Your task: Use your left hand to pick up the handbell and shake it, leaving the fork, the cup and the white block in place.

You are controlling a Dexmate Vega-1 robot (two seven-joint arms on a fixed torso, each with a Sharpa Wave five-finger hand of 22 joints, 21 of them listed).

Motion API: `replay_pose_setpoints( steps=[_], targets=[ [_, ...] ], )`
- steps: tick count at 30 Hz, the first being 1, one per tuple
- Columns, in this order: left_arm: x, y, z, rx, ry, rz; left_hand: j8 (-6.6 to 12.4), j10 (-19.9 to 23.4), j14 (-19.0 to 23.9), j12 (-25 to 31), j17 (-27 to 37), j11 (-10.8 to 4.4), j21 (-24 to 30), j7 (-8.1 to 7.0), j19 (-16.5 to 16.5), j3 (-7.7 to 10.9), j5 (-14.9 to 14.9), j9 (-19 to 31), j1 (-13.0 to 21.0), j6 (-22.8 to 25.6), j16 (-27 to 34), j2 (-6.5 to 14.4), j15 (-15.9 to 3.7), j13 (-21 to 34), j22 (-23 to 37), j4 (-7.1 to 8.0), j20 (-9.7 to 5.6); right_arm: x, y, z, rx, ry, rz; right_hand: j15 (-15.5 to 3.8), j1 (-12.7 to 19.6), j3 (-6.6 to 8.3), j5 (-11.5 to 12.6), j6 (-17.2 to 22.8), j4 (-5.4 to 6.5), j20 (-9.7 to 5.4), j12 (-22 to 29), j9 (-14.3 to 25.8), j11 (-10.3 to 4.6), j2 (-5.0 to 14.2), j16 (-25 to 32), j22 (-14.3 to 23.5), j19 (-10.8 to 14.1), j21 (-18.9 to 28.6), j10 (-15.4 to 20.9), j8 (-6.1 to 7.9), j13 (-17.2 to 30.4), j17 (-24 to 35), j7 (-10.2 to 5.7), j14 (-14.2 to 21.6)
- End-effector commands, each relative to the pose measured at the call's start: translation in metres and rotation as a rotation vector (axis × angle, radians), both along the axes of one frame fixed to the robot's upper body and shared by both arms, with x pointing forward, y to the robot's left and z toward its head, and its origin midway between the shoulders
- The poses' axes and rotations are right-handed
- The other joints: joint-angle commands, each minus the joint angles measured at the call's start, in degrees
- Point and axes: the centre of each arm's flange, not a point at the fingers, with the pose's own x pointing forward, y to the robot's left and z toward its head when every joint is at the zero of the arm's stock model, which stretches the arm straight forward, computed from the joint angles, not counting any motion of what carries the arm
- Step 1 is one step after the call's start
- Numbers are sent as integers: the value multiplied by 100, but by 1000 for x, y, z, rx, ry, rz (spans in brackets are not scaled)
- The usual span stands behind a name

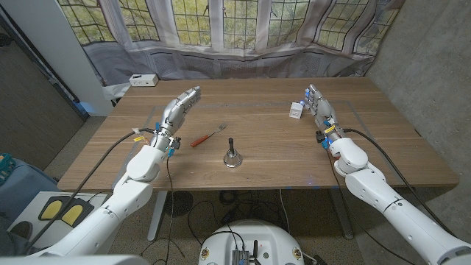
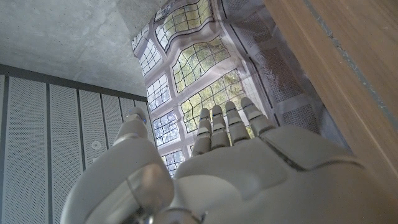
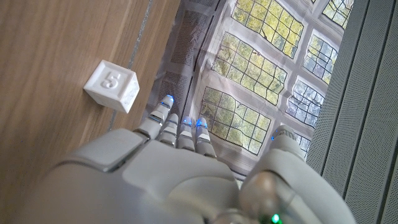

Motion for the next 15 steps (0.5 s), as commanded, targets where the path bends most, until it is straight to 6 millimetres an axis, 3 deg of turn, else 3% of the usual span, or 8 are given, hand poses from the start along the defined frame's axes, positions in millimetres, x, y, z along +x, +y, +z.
replay_pose_setpoints(
  steps=[1,6,15],
  targets=[
    [-10,-6,0,68,-76,-42,-37,40,35,-12,3,27,-38,0,44,23,3,12,42,51,-17,-46,-5,17,11,-4,39,-4,2,0,18,-6,-25,4,77,41,-1,41,-20,-20,-10,7,37,15,27,21,59,-2,-25,14,8,14,7,35],
    [-8,-15,-2,102,-81,-92,-41,52,43,-15,5,18,-45,-7,39,6,-11,12,30,71,-20,-88,-11,19,11,7,44,-7,4,1,12,-15,-35,11,109,44,-11,177,-37,-40,-8,7,111,17,26,20,109,0,-18,54,10,14,204,67],
    [-16,-28,-2,158,-124,-104,-64,60,39,-28,11,30,-58,-17,36,-52,-49,13,-27,79,-32,-203,-20,22,13,33,66,-8,6,3,6,-14,-24,27,120,43,-17,209,-41,-26,4,7,134,21,31,20,160,8,12,54,11,17,206,99]
  ],
)
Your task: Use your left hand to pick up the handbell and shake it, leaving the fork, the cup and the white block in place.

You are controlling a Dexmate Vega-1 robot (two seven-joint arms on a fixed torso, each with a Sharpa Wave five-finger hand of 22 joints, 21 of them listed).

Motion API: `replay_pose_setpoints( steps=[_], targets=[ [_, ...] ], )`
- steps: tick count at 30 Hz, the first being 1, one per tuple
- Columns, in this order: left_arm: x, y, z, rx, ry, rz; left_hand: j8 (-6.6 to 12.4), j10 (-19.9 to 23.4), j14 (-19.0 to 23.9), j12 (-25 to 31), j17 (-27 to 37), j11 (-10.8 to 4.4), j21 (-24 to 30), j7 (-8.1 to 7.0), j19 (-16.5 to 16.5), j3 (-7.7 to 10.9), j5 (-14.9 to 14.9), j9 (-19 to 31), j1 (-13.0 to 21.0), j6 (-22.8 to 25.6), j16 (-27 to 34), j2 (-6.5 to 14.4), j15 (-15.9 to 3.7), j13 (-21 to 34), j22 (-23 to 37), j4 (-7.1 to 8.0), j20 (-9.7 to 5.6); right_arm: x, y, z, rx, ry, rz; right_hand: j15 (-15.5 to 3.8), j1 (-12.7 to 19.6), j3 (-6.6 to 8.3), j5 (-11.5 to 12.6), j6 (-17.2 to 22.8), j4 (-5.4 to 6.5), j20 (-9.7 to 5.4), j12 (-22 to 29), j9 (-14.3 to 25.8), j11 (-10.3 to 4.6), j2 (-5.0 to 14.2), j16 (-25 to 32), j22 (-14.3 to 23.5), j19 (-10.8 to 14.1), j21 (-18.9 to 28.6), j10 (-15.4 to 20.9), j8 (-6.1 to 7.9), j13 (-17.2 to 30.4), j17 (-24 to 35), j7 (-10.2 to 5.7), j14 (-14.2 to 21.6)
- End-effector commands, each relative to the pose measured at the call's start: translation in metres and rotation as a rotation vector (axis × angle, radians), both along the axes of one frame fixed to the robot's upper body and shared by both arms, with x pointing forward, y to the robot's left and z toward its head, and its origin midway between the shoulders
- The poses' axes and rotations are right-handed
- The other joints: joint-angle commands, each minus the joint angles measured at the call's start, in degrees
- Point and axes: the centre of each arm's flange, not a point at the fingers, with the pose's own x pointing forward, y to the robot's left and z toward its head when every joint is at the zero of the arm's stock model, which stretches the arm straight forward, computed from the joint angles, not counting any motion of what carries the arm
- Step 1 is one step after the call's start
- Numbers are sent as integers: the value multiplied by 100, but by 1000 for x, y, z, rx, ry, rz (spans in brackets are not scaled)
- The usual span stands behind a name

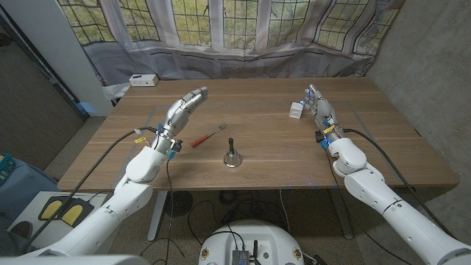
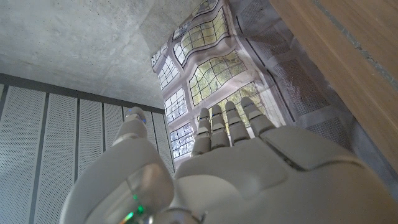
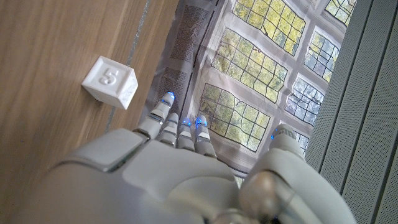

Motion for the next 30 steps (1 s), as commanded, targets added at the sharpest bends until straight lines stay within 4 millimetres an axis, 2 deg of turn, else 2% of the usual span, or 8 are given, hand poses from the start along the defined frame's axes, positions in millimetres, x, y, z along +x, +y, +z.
replay_pose_setpoints(
  steps=[1,13,22,26,30],
  targets=[
    [-10,-15,0,79,-62,-27,-20,57,40,-6,11,21,-15,13,7,-33,-23,14,-16,52,-11,-95,-22,23,13,12,34,-3,2,1,-11,-5,-5,20,69,20,-17,33,-18,17,5,7,54,16,31,20,59,7,25,29,12,17,19,50],
    [-24,-25,1,210,-139,-29,-42,69,36,-26,15,-13,-35,16,-6,-82,-48,16,-55,81,-25,-210,-48,27,14,33,65,-17,-4,-4,-13,5,-31,33,82,15,-24,67,-25,58,21,7,79,9,45,20,118,14,83,27,11,18,24,117],
    [-49,-15,6,349,-215,108,-43,99,67,-32,12,-62,-39,-23,11,-32,-27,19,48,115,-23,-191,-98,29,13,4,67,-17,-1,2,-35,1,-21,37,89,15,-25,68,-27,69,20,7,58,12,40,20,122,7,95,19,10,18,-9,123],
    [-59,-11,11,384,-259,178,-34,148,112,-35,8,-132,-41,-84,50,89,2,23,299,154,-20,-132,-179,31,9,-65,54,-15,2,4,-48,-2,-9,52,91,14,-26,63,-26,82,20,7,65,15,38,20,123,3,100,13,10,19,-16,123],
    [-68,-10,14,415,-296,242,-13,290,206,-26,-2,-340,-53,-200,100,291,11,26,808,240,-17,-136,-308,34,2,-133,24,-14,6,5,-52,1,0,51,90,12,-27,54,-25,90,15,7,61,16,37,21,124,-1,94,6,10,21,-31,128]
  ],
)
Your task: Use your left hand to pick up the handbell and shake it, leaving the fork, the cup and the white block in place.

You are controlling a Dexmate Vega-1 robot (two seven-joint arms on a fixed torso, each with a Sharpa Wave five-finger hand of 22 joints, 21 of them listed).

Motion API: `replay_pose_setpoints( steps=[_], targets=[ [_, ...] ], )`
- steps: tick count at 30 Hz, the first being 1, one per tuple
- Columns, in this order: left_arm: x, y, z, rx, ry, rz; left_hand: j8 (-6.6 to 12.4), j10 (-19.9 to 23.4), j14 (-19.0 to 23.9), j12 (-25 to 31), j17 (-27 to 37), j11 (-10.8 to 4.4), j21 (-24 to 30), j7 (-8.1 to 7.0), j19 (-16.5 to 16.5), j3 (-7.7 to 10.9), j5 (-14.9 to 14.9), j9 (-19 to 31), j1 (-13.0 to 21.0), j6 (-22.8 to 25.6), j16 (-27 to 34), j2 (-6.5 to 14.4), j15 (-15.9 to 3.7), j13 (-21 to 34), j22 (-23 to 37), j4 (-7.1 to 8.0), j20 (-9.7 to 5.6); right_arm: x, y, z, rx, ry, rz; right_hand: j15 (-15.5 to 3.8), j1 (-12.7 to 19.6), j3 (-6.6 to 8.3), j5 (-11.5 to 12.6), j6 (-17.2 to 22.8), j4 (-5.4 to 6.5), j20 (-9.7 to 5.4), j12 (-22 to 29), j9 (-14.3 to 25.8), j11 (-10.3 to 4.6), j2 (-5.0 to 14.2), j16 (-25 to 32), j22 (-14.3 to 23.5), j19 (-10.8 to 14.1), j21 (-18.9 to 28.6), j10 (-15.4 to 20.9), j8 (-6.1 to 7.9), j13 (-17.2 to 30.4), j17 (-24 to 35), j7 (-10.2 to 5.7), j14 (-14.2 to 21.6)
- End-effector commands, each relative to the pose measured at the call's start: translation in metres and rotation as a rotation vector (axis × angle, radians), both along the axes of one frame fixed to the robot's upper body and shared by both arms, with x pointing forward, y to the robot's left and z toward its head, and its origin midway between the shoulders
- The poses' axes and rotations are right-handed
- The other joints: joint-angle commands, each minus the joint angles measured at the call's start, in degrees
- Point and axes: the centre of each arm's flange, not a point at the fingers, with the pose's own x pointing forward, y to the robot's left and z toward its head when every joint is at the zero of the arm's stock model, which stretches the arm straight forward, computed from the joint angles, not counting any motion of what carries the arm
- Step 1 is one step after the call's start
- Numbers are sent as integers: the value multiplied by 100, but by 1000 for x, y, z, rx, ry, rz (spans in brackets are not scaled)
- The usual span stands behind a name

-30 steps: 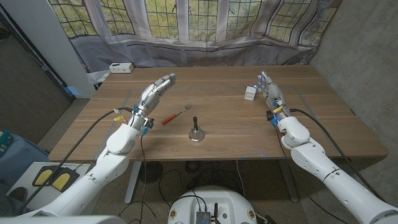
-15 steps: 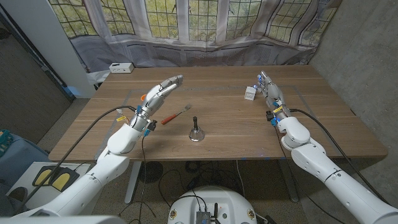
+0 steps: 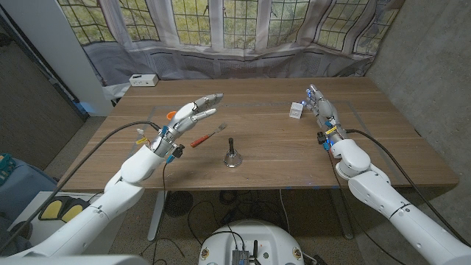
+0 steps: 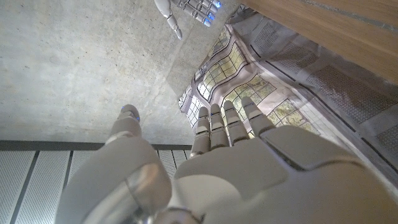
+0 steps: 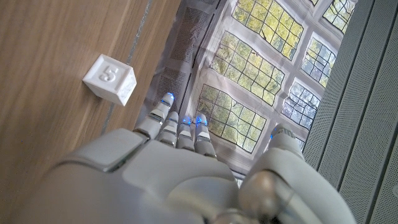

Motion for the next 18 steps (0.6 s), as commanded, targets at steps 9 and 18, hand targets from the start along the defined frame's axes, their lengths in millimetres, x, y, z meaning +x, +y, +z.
replay_pose_setpoints(
  steps=[9,18],
  targets=[
    [-40,9,18,201,-192,297,58,234,147,-5,-14,-451,-65,-306,-12,359,-4,30,1015,213,-20,-162,-321,37,0,-52,-13,-1,8,1,-16,4,22,11,59,12,-5,-1,-27,45,8,8,3,-21,4,21,71,-1,23,0,12,21,-55,25],
    [-51,4,33,297,-224,406,61,368,332,1,-20,-573,-56,-454,26,461,-23,32,1432,315,12,-297,-434,39,-1,-38,43,-1,7,-3,-10,8,24,20,64,10,-6,-8,-27,63,3,9,-2,-18,0,22,91,-1,18,-7,12,22,-62,30]
  ],
)
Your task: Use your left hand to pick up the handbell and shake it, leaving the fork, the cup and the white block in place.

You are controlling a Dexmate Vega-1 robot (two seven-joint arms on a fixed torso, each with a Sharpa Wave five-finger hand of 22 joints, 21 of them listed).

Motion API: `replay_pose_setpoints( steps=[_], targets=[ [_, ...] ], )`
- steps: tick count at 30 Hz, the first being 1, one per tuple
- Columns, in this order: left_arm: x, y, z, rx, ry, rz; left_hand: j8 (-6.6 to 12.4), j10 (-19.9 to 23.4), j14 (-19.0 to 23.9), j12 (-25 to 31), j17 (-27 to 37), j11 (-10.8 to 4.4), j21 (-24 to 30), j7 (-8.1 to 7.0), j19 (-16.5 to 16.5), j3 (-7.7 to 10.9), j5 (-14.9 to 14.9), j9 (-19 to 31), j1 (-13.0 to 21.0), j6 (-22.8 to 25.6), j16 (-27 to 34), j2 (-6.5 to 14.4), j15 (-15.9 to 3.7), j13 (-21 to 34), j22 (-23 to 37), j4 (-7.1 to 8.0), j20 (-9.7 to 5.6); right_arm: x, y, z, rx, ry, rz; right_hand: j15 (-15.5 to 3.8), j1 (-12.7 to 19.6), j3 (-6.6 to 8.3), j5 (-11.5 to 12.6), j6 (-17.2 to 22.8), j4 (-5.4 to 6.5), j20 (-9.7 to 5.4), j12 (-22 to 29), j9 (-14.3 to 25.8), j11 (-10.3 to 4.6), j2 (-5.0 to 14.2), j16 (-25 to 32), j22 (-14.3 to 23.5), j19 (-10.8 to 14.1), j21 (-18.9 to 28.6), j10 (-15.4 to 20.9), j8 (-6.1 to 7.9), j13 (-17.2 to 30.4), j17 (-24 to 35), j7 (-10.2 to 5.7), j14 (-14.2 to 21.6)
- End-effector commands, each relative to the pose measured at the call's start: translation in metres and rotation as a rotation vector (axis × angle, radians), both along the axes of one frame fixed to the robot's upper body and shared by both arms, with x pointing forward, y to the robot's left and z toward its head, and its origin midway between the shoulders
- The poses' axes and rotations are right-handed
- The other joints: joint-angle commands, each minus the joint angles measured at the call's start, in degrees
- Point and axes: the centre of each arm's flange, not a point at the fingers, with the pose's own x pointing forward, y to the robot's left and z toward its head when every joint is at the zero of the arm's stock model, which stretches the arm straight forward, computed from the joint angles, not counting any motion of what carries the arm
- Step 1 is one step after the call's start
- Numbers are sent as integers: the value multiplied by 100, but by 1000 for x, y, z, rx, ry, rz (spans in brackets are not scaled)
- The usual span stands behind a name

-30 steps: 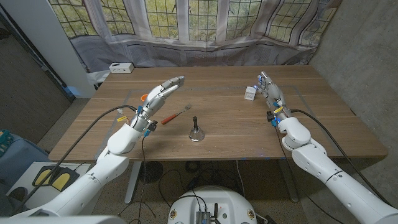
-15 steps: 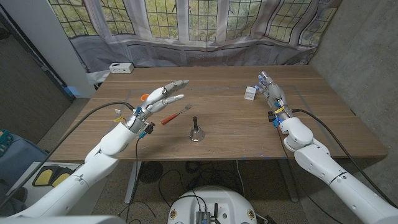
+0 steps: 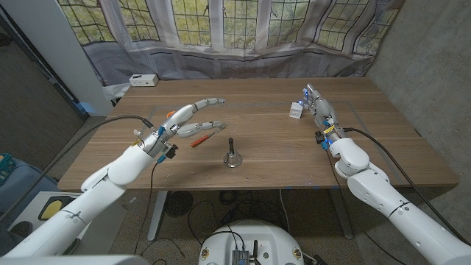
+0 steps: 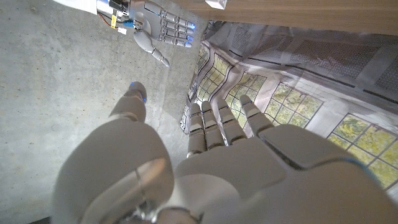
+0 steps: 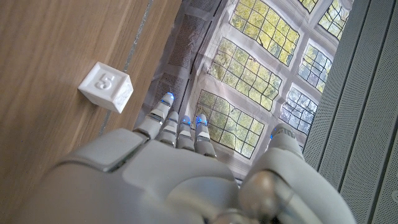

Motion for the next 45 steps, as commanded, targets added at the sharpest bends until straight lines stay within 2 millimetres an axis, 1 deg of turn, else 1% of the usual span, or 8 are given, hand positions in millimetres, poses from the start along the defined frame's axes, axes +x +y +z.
replay_pose_setpoints(
  steps=[1,10,13,20,25,32,38,45],
  targets=[
    [-12,-3,17,135,-66,211,16,49,182,2,9,-77,-9,-70,32,98,-24,34,259,54,52,-53,-105,10,7,4,66,-1,1,-6,8,9,7,19,63,10,-7,11,-27,5,3,9,0,-18,-2,23,31,-2,20,-9,12,23,-43,26],
    [-22,-18,33,278,-63,313,-41,66,539,-19,16,-32,18,-15,120,153,-32,39,543,23,112,-141,-51,15,19,36,111,0,0,-8,19,6,17,9,62,4,-9,5,-25,13,-1,10,-8,-23,-6,24,40,-6,19,-14,13,24,-74,29],
    [-24,-22,39,333,-36,325,-53,97,560,-24,18,-45,32,1,161,225,-12,43,735,23,91,-99,-89,18,24,30,-46,-1,0,-9,16,0,19,13,63,3,-9,4,-25,13,-5,10,-3,-22,-8,24,40,-8,11,-15,13,25,-71,27],
    [-30,-34,54,455,-57,394,-53,232,748,-35,14,-79,100,-3,434,463,18,53,1590,71,65,-41,-220,29,23,-7,-472,-1,-1,-8,24,-6,24,17,63,1,-9,1,-24,19,-9,10,-4,-21,-12,24,49,-9,4,-17,13,26,-78,25],
    [-36,-44,60,515,-118,487,16,485,944,24,12,-185,131,-87,605,456,-13,59,1895,336,89,-115,-283,32,24,30,-533,-2,-2,-8,22,-6,25,20,61,-3,-10,-5,-22,39,-10,11,-6,-23,-14,25,46,-14,4,-20,13,27,-87,26],
    [-39,-58,66,608,-158,573,72,783,1168,97,18,-291,150,-134,733,356,-44,66,1943,611,128,-179,-373,34,28,106,-478,-3,-2,-7,17,-6,28,20,55,-10,-11,0,-19,60,-10,11,-16,-28,-16,25,50,-17,5,-19,14,29,-100,26],
    [-33,-69,71,696,-155,574,176,1176,1450,193,6,-356,191,-169,953,288,-45,76,2092,1074,151,-180,-433,50,28,117,-640,-2,-1,-5,5,-5,33,15,54,-12,-11,-1,-17,67,-10,12,-18,-24,-17,26,53,-19,8,-20,14,30,-108,29],
    [-27,-81,77,773,-118,546,175,1343,1669,205,7,-393,221,-194,1139,250,-39,81,2253,1259,164,-137,-492,65,27,110,-664,-1,-3,-8,17,6,36,20,59,-13,-11,-11,-20,87,-13,12,-21,-26,-19,26,47,-25,3,-24,14,30,-117,33]
  ],
)
